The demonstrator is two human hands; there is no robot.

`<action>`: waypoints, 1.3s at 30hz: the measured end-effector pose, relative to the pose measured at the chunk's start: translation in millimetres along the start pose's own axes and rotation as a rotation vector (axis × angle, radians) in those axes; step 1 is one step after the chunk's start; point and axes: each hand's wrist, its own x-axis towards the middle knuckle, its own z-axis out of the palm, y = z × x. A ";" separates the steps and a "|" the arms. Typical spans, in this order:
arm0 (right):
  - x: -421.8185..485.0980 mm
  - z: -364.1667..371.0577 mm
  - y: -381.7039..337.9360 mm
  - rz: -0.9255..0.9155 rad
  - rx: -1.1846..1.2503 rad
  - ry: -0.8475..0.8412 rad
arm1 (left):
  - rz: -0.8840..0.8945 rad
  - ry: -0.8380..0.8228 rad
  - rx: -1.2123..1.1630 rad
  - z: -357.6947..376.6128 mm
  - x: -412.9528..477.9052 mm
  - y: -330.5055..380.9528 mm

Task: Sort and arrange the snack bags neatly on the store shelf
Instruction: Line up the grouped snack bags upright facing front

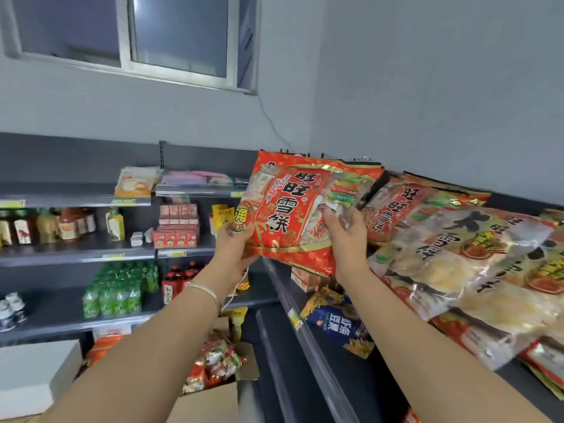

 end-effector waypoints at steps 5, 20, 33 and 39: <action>59.4 61.8 29.1 0.036 0.045 -0.085 | -0.012 0.082 -0.112 -36.6 97.8 21.3; 254.7 77.1 47.3 -0.045 -0.093 0.389 | -0.063 -0.205 -0.111 58.0 313.4 -1.3; 361.5 21.7 42.3 -0.190 -0.250 0.757 | 0.492 -0.246 0.736 187.8 414.9 -13.2; 356.1 1.5 36.3 -0.220 -0.378 0.988 | 0.483 -0.603 0.711 233.3 433.2 -31.1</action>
